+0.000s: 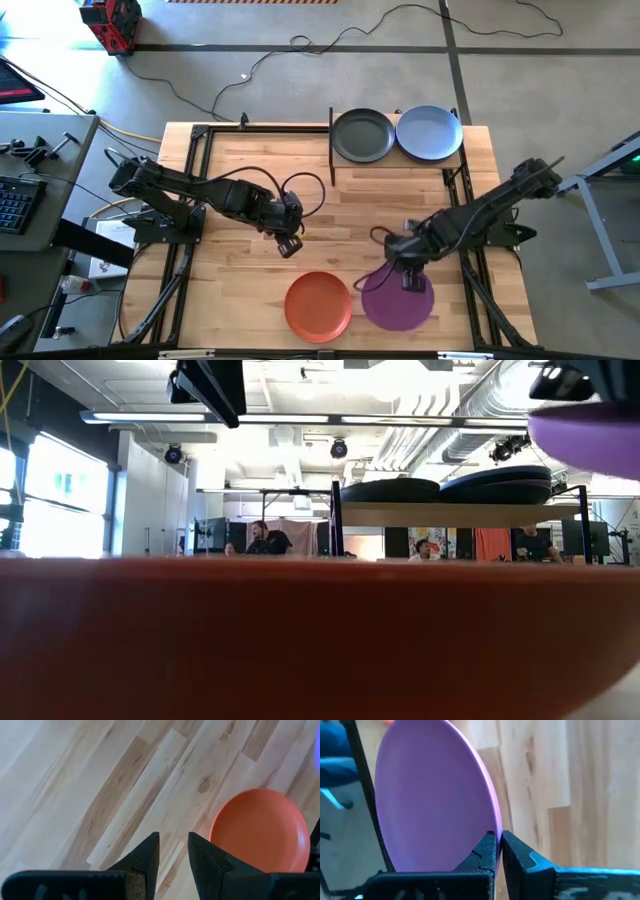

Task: Place and stack plates onto a shelf
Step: Stack the violet plate on top of the black plate on the shelf

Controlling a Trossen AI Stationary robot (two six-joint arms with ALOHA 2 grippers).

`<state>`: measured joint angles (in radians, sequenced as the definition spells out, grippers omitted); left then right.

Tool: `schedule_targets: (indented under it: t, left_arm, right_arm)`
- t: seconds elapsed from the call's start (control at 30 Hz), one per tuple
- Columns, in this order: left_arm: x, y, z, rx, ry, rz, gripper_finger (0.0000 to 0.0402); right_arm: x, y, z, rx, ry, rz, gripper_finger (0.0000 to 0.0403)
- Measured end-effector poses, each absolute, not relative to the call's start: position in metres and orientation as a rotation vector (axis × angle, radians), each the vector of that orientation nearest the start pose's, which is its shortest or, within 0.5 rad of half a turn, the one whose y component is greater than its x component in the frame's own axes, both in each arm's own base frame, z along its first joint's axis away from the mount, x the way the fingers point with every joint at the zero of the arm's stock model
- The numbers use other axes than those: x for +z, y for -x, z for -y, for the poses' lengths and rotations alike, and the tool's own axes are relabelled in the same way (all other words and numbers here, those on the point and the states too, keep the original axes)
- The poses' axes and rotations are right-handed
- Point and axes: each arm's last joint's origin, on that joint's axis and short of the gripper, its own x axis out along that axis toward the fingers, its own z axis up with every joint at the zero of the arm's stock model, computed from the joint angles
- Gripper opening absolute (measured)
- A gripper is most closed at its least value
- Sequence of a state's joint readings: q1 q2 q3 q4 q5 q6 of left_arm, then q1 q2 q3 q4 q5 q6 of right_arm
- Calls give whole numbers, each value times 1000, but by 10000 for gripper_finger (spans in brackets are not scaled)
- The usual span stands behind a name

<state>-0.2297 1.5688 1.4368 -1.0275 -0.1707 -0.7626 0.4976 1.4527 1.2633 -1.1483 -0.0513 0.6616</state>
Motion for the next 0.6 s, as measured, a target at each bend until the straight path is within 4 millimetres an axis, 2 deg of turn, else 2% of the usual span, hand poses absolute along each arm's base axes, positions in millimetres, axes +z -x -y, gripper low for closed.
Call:
schedule_targets:
  t: [0.27, 0.6]
  left_arm:
    - [306, -304, 53, 361, 384, -1089, 90]
    - [307, -308, 16, 373, 255, -1095, 90]
  right_arm:
    - [314, -220, -81, -64, -338, -1269, 0]
    - [342, -207, 1, -301, -532, -1047, 0]
